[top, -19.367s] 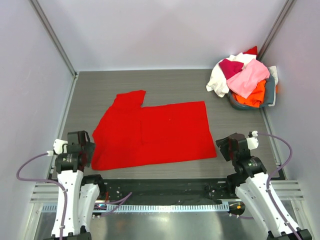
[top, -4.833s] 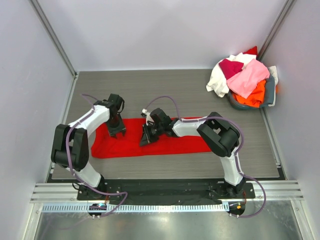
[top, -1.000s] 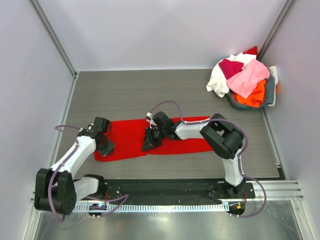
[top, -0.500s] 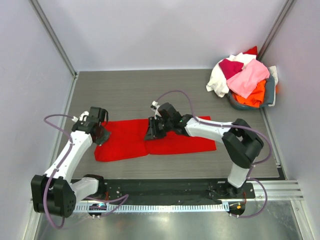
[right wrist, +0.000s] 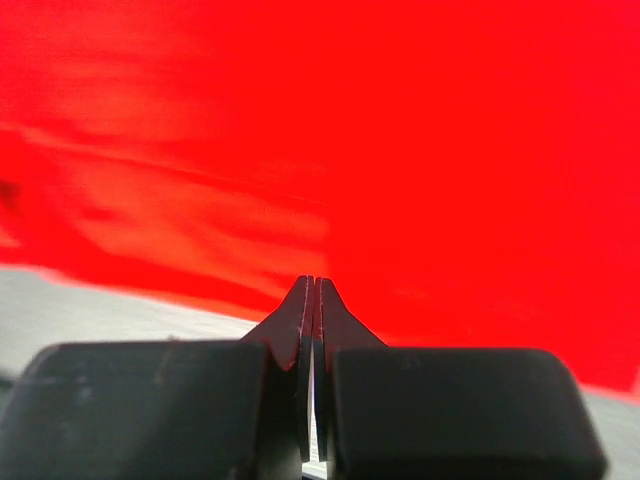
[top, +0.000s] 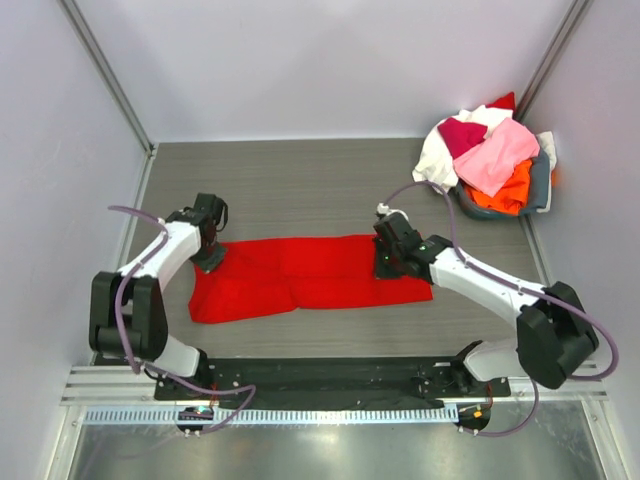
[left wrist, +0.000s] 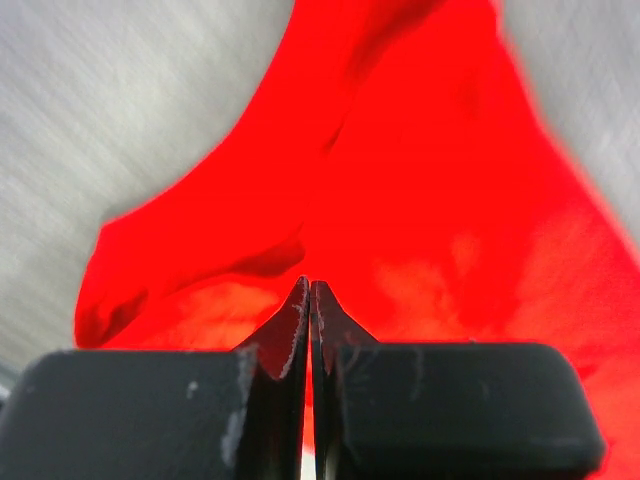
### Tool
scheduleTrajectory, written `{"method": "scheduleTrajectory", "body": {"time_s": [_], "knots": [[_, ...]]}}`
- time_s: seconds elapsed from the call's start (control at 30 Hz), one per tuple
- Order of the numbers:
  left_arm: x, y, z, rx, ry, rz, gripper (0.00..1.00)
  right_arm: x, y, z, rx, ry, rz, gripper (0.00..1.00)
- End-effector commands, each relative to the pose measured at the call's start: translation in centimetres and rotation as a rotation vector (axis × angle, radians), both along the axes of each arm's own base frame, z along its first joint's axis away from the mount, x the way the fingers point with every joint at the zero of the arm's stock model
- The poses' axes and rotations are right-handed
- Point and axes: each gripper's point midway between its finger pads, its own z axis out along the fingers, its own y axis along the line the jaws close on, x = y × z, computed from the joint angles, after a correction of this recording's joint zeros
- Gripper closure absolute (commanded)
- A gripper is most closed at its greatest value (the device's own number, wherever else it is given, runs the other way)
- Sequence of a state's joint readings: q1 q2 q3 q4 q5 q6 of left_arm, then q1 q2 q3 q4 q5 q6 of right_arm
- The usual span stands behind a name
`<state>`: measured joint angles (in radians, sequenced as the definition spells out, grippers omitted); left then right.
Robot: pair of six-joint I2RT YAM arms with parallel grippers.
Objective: Fold and stack the t-shirts
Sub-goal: Fold the tshirt
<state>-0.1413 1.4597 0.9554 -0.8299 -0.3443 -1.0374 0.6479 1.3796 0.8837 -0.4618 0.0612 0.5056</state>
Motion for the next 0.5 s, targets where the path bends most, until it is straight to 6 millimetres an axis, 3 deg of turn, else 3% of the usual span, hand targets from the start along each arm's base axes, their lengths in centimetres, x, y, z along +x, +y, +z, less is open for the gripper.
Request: {"method": "scheduleTrajectory", "body": {"time_s": [0.0, 0.23, 0.47], "knots": [[3.2, 1.9, 1.1, 0.059, -0.055, 0.063, 1.00, -0.1, -5.0, 0.1, -0.137, -0.055, -0.127, 0.99], [5.0, 1.8, -1.3, 0.017, 0.014, 0.056, 1.00, -1.1, -9.6, -1.7, -0.159, -0.051, -0.374, 0.99], [6.9, 1.4, -3.4, 0.009, 0.072, 0.044, 1.00, -1.5, -10.2, -4.6, -0.211, 0.026, -0.390, 0.99]]}}
